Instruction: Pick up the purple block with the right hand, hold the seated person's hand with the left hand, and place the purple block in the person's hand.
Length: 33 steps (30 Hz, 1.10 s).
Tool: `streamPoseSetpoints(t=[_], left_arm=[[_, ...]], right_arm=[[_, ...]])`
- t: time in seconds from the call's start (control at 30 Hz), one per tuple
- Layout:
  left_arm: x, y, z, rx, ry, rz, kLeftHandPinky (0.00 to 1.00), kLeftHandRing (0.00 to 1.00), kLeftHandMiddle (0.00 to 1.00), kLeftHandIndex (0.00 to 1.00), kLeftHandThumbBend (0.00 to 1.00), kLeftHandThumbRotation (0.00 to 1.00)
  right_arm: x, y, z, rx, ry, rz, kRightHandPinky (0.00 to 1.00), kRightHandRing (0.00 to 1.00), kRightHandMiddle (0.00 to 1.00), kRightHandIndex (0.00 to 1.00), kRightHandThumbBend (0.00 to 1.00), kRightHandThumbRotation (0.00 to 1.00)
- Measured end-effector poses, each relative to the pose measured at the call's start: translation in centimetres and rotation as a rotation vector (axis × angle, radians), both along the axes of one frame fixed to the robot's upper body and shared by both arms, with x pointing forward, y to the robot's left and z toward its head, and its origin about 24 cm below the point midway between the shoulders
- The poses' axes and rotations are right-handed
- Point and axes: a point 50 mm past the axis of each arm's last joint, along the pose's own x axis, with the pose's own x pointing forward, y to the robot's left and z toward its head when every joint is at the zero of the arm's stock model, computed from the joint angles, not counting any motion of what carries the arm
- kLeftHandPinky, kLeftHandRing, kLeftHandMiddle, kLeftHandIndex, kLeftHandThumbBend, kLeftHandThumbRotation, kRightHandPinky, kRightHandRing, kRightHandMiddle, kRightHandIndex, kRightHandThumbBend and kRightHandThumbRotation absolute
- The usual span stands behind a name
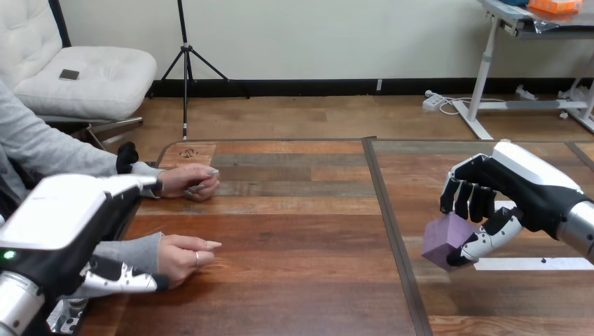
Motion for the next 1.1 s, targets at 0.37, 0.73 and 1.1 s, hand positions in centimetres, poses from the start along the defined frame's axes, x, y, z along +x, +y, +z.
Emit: streamPoseSetpoints(t=[0.37, 0.73, 1.1], left_arm=[[0.5, 1.0, -2.0, 0.113, 0.072, 0.042, 0.74, 0.81, 0.83, 0.81, 1.00, 0.32], [0.8, 1.8, -3.0, 0.140, 0.109, 0.070, 0.75, 0.81, 0.83, 0.81, 1.00, 0.31], [1.5, 2.0, -3.4, 0.181, 0.138, 0.086, 0.77, 0.81, 0.83, 0.81, 1.00, 0.27]], right_arm=[[0.0, 0.0, 0.0, 0.001, 0.001, -0.003, 0.35, 0.37, 0.41, 0.41, 0.91, 0.00], [0.0, -0.1, -0.1, 0.000, 0.001, -0.003, 0.35, 0.37, 0.41, 0.41, 0.91, 0.00], [0.0, 0.0, 0.0, 0.001, 0.001, -0.002, 0.36, 0.39, 0.42, 0.41, 0.91, 0.00]])
